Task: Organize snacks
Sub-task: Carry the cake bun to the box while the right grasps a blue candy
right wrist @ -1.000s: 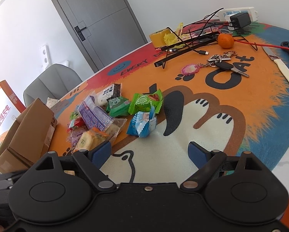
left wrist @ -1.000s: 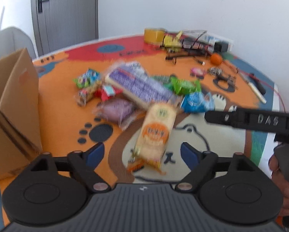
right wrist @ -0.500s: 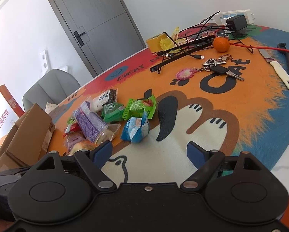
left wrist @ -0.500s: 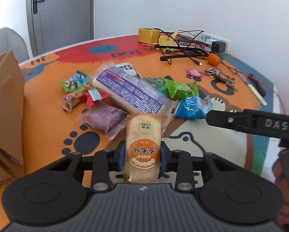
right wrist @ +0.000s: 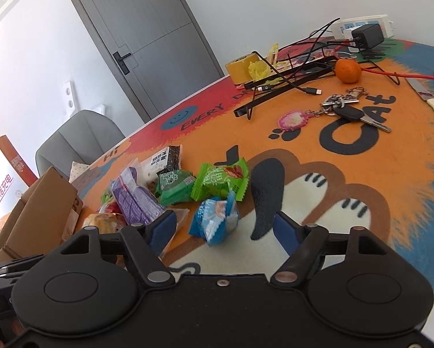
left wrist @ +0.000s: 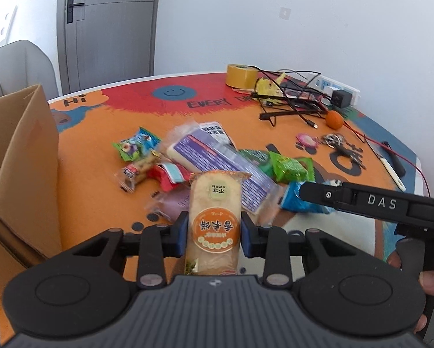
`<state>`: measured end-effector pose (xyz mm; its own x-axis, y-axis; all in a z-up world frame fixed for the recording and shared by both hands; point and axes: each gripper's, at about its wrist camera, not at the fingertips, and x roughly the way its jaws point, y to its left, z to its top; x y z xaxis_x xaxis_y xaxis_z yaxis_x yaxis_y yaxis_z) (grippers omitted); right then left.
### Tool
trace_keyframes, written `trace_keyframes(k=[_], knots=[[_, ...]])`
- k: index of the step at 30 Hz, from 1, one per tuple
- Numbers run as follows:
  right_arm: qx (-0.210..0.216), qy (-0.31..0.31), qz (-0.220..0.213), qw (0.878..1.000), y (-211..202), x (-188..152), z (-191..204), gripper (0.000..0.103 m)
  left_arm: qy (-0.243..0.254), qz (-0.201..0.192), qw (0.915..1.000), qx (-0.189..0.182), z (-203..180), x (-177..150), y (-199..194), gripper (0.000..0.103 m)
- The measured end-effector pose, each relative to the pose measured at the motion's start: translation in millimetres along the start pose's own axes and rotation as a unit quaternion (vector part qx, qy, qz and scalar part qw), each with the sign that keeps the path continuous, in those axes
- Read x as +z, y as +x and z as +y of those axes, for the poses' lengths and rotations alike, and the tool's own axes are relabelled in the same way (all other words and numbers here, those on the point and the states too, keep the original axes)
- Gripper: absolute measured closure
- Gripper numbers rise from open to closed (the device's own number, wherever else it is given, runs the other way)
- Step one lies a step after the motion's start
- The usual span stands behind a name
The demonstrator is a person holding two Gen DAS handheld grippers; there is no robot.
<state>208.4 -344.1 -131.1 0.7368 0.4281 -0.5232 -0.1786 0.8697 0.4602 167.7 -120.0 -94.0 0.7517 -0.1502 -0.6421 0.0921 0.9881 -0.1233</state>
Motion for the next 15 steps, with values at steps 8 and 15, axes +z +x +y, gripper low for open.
trace_keyframes(k=[8,15], knots=[[-0.001,-0.015,0.000,1.000,12.3,1.8,9.0,0.058,-0.017,-0.005,0.9998,0.009,11.5,7.1,3.4,0.069],[0.007,-0.026,-0.012,1.000,3.0,0.2,16.0,0.074,-0.025,-0.017,0.9995,0.010,15.0,10.7,-7.6,0.069]])
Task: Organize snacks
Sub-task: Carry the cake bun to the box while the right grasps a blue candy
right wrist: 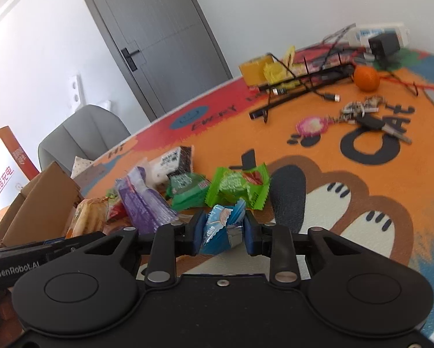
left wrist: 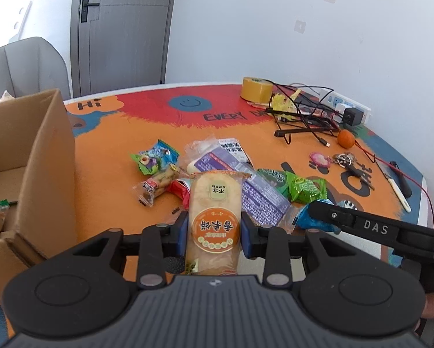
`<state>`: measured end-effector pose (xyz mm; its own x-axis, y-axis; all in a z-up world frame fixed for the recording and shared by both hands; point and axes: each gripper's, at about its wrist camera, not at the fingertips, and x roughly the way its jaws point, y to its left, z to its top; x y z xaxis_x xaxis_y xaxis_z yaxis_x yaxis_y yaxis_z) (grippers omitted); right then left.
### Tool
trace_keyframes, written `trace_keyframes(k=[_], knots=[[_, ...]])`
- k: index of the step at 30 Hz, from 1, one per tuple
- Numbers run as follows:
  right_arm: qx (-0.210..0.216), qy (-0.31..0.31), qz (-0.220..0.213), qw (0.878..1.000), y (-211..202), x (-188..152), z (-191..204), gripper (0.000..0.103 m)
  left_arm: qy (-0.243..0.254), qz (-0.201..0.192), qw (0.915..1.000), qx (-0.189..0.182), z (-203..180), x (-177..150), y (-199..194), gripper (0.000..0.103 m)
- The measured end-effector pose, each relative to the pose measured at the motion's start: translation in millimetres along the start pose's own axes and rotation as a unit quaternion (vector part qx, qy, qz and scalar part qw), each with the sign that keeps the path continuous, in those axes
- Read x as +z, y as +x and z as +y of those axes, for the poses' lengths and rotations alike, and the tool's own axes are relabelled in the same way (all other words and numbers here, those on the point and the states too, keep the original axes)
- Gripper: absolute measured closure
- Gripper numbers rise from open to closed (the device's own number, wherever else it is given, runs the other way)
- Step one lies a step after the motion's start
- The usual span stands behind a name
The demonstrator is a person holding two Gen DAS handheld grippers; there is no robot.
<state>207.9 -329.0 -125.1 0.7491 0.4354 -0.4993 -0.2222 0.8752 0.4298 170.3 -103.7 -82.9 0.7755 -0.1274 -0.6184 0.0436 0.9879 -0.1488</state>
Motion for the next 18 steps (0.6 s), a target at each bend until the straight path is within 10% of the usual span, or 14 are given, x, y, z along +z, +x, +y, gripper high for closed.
trace_keyframes(k=[18], knots=[[0.035,-0.022,-0.034,0.999,-21.9,12.9,40.3,0.075,-0.023,-0.053,0.9982,0.013,21.5,15.0,-48.6,0.069]])
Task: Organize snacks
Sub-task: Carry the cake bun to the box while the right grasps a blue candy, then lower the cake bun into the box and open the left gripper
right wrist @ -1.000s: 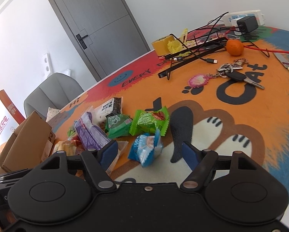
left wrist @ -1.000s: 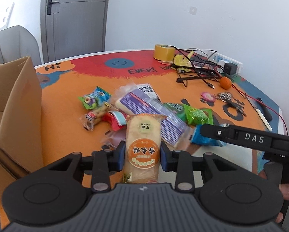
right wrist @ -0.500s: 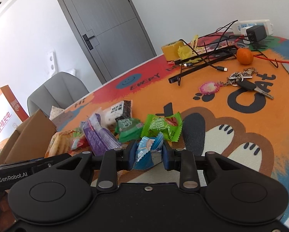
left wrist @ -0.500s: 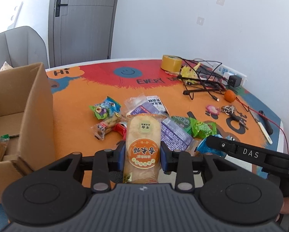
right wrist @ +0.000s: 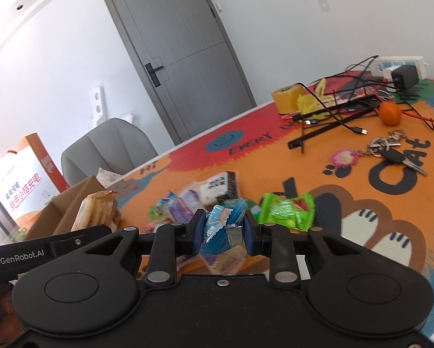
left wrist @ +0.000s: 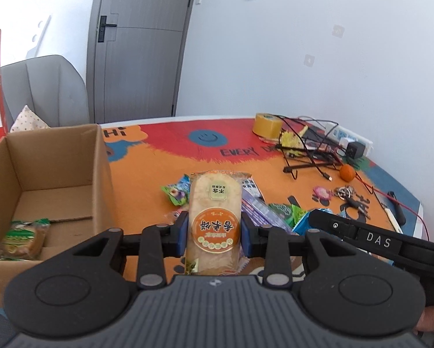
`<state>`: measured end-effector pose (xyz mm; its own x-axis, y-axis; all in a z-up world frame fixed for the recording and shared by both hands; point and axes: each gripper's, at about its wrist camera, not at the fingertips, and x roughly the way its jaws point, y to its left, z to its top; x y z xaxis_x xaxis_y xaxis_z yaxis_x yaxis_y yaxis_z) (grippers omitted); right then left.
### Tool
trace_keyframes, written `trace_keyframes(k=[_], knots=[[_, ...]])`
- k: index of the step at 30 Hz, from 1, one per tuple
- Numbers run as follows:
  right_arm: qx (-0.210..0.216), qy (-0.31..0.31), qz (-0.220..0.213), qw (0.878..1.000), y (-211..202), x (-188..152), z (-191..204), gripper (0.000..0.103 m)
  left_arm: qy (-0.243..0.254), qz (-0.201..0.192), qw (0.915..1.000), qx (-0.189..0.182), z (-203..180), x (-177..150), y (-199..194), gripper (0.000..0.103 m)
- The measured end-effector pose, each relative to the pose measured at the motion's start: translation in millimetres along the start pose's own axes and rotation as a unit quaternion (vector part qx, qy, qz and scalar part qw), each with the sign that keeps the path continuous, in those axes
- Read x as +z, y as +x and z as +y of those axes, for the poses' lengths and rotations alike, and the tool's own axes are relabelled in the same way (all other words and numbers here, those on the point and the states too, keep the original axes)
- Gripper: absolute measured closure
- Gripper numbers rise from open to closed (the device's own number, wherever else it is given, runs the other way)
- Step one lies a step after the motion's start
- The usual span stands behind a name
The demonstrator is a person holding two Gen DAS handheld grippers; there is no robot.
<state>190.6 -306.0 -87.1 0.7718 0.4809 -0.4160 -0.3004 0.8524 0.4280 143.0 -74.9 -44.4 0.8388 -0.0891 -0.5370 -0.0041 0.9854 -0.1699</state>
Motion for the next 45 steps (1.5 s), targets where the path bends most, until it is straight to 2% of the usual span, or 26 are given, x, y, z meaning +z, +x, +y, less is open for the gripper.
trace_keyframes(k=[12,25,36,40,45], knots=[[0.034,-0.019,-0.009,0.999,1.1,8.2,43.6,0.075,-0.024,-0.033,0.9990,0.018,29.9,11.3,-30.2,0.069],[0.078,-0.048,-0.005,0.996,13.3,9.2,95.5,0.075,-0.067,-0.059,0.9945,0.056,79.3,18.4,-50.8,0.069],[0.103,-0.073,-0.001,0.992,25.6,10.6,135.3,0.075,-0.109,-0.051,0.9896,0.079,122.3,19.0,-50.6,0.069],[0.112,-0.082,0.003,0.990,32.0,10.6,150.9,0.075,-0.126,-0.038,0.9877,0.084,133.5,17.1,-48.9,0.059],[0.124,-0.093,0.007,0.988,40.7,9.4,171.2,0.075,-0.139,-0.044,0.9850,0.092,144.6,13.8,-57.8,0.058]])
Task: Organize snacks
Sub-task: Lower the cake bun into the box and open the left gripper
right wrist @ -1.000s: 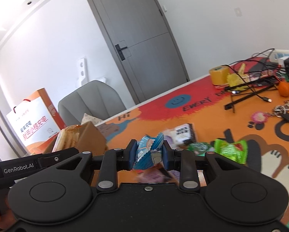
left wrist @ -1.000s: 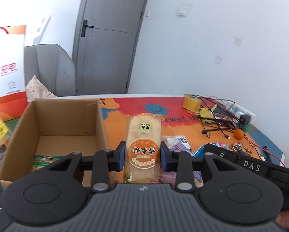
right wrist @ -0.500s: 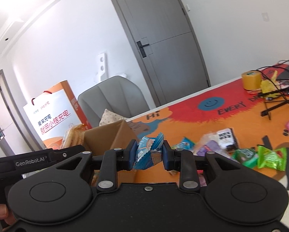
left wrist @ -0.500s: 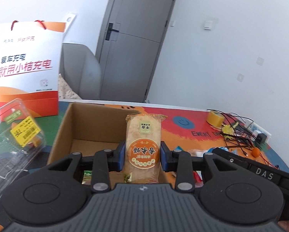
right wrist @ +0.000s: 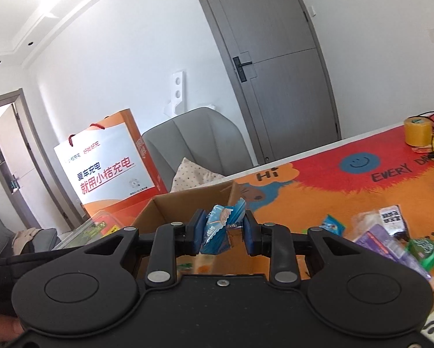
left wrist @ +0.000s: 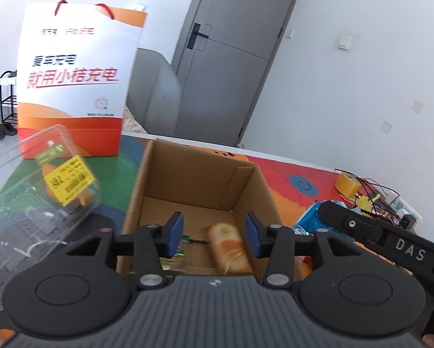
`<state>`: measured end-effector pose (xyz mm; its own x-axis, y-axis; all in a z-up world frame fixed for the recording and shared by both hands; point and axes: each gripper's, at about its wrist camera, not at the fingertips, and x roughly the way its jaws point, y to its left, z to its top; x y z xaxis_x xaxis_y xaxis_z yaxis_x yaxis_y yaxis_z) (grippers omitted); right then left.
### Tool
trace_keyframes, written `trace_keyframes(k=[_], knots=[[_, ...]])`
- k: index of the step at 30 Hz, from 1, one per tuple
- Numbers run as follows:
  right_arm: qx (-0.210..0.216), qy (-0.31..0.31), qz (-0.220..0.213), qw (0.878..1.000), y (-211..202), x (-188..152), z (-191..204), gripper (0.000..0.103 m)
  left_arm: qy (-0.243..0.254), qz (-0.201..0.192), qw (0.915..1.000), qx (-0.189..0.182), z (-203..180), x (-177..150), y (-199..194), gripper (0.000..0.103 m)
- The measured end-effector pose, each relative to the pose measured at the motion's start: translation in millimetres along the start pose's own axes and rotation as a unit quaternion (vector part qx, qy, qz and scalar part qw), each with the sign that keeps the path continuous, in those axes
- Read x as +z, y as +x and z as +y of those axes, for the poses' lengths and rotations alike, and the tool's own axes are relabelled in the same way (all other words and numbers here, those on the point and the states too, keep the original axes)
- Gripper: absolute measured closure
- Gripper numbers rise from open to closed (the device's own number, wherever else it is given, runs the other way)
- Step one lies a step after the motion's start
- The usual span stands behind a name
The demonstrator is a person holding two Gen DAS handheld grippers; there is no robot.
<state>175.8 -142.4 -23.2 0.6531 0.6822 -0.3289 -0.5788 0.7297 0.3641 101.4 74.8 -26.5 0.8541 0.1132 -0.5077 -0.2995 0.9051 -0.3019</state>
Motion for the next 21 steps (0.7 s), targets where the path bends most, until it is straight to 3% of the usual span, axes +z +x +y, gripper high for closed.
trace_keyframes(k=[6,10,16,21], knots=[[0.020,-0.002,0.007,1.000,12.4,2.6,16.3,0.074,-0.015,-0.008,0.9998,0.012,14.3,4.1,-10.1,0.053],[0.033,0.001,0.022,0.999,17.0,1.6,20.6,0.064,-0.021,-0.009,0.9995,0.021,19.1,4.3,-13.8,0.043],[0.013,0.015,0.020,1.000,3.9,-0.1,8.2,0.059,-0.019,-0.013,0.9996,0.018,16.8,2.1,-16.9,0.026],[-0.011,0.022,0.017,1.000,-10.1,-3.6,-5.8,0.054,-0.010,-0.013,0.9998,0.014,6.2,-1.4,-17.0,0.022]])
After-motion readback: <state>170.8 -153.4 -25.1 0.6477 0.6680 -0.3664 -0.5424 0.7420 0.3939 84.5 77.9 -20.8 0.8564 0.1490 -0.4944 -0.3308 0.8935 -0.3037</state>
